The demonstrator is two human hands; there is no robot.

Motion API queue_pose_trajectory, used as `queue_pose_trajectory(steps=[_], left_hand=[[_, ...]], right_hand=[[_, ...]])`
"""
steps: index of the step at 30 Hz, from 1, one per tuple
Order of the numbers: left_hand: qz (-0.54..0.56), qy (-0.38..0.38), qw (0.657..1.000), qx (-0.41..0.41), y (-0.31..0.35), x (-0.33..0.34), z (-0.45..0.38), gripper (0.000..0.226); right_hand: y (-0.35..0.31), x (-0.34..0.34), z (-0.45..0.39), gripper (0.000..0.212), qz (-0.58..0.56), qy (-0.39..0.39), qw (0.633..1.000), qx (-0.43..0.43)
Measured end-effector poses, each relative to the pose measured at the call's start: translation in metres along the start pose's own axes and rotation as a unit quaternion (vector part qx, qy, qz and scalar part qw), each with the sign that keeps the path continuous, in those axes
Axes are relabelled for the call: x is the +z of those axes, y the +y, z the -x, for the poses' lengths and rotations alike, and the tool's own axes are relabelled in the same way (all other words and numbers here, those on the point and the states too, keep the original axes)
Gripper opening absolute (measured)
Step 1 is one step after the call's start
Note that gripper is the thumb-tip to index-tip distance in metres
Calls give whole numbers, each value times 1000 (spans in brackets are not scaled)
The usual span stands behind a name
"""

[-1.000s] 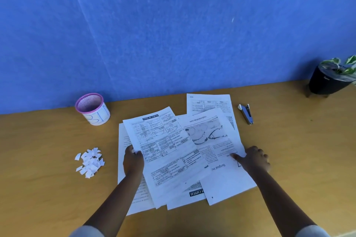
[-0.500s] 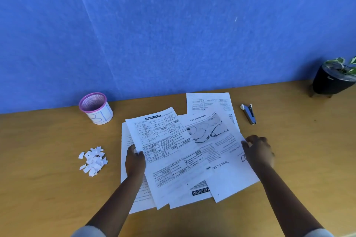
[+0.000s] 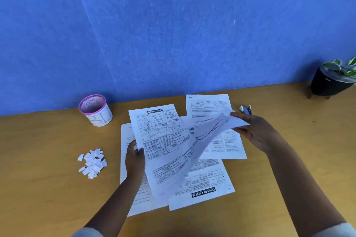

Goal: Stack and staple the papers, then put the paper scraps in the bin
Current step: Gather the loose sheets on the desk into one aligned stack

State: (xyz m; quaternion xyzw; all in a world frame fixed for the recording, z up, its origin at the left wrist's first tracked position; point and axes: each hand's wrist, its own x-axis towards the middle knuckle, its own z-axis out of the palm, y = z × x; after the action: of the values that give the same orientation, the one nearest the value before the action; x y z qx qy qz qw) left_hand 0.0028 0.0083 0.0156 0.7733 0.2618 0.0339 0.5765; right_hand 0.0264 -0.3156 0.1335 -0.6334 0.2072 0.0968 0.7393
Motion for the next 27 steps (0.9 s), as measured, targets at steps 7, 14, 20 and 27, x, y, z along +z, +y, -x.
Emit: queue_pose_trajectory(steps=[7,14,20,27], left_hand=[[3,24,1000,17,4,-2,4,31],[-21,40,998,50,10,-6,6,26],[28,17,998,48,18,-4,7,27],[83,-16,995,51,36,0,13,26]], right_hand=[[-17,17,1,23,167,117,967,-153],[-28,24,2,17,206,119,951,-197],[-29,24,10,20,176,95,957,-209],[-28,21,6,18,184,111,954,-208]])
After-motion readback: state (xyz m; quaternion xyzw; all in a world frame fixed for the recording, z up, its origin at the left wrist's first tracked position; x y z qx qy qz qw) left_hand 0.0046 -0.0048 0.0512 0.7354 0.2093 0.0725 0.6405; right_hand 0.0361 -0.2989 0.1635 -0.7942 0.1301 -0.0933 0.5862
